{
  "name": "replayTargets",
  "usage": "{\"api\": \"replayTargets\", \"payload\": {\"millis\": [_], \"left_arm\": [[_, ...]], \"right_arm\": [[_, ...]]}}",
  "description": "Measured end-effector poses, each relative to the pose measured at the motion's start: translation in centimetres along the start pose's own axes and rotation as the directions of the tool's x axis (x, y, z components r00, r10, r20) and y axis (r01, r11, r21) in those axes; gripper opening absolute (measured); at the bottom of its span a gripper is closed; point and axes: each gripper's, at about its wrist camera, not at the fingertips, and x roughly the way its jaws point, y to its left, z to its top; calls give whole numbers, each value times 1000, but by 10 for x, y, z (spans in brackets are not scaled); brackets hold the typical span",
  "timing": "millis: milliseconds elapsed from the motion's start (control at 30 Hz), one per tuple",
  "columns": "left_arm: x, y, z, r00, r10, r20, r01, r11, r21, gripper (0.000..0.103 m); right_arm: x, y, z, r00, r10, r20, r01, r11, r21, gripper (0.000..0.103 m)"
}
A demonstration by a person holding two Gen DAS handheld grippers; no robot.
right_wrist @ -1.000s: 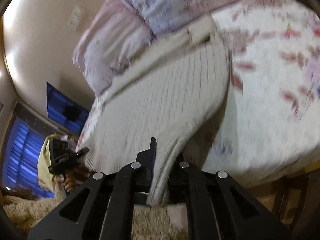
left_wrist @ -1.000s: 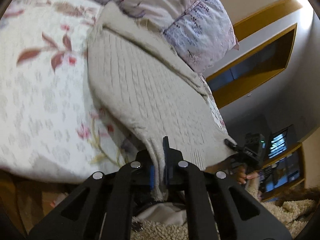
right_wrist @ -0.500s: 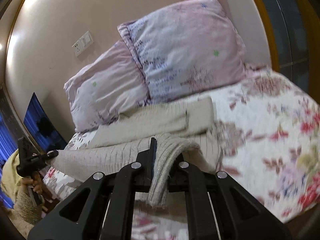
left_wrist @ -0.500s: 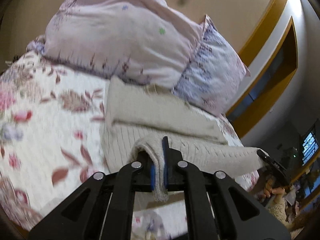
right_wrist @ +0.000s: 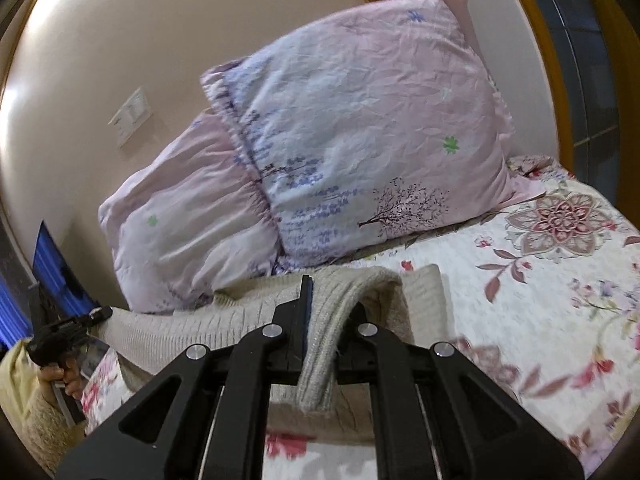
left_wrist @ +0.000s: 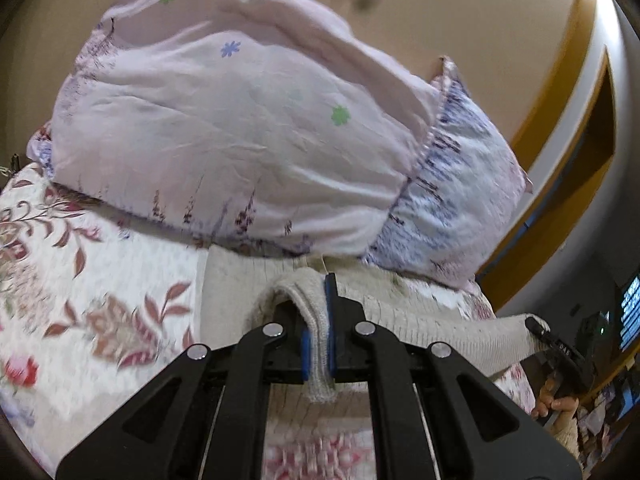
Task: Fold small clothes
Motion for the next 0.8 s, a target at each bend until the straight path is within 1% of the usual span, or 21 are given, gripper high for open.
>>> {"api": "replayTargets", "payload": {"millis": [33, 100, 133, 233, 267, 300, 400, 467, 500, 533, 567, 600, 633, 667, 700, 767, 800], "left_arm": [[9, 3, 2, 1000, 4, -5, -4, 1000, -8, 6], [32, 12, 4, 1000, 19, -25, -20, 999, -31, 6], [48, 20, 3, 998, 29, -50, -31, 998, -56, 6], [85, 43, -5, 991, 36, -131, -55, 988, -142, 6], [94, 51, -8, 988, 33, -153, -60, 983, -171, 6], [102, 58, -12, 985, 23, -171, -58, 978, -203, 6], [107, 66, -14, 985, -18, -173, -25, 969, -246, 6], [110, 69, -10, 984, -60, -166, 12, 961, -275, 7], [112, 70, -8, 984, -78, -162, 28, 956, -291, 8], [115, 71, -6, 983, -96, -154, 44, 949, -312, 14], [118, 72, -4, 983, -110, -148, 56, 943, -329, 20], [120, 74, -2, 983, -119, -139, 64, 936, -346, 34], [123, 76, -1, 984, -128, -123, 74, 925, -373, 45], [124, 79, 0, 986, -130, -101, 80, 913, -400, 48], [125, 81, 1, 988, -131, -87, 84, 906, -416, 53], [125, 86, 3, 987, -147, -62, 102, 881, -462, 53], [123, 88, 4, 986, -154, -57, 109, 874, -474, 54]], "right_arm": [[9, -4, 1, 1000, -2, -5, 2, 1000, 13, 7], [36, -18, 0, 999, -19, -41, 21, 999, 50, 7], [47, -24, -3, 998, -27, -63, 31, 997, 64, 7], [88, -50, -17, 982, -58, -178, 81, 990, 120, 7], [102, -60, -24, 973, -65, -223, 100, 984, 149, 7], [109, -67, -28, 967, -59, -246, 105, 979, 177, 7], [116, -78, -31, 966, -17, -259, 84, 964, 251, 7], [119, -83, -26, 966, 9, -257, 69, 954, 292, 8], [122, -86, -24, 966, 24, -256, 61, 945, 321, 9], [124, -89, -22, 966, 42, -255, 53, 933, 355, 11], [129, -93, -20, 964, 67, -257, 44, 913, 405, 20], [134, -96, -17, 963, 93, -253, 33, 891, 453, 37], [137, -99, -15, 964, 115, -241, 19, 872, 490, 47], [142, -99, -12, 967, 129, -222, 5, 856, 518, 59], [144, -99, -9, 969, 129, -209, 0, 851, 526, 61], [147, -94, -3, 972, 123, -202, 0, 855, 518, 61], [146, -92, -1, 973, 117, -201, 2, 861, 509, 61]]}}
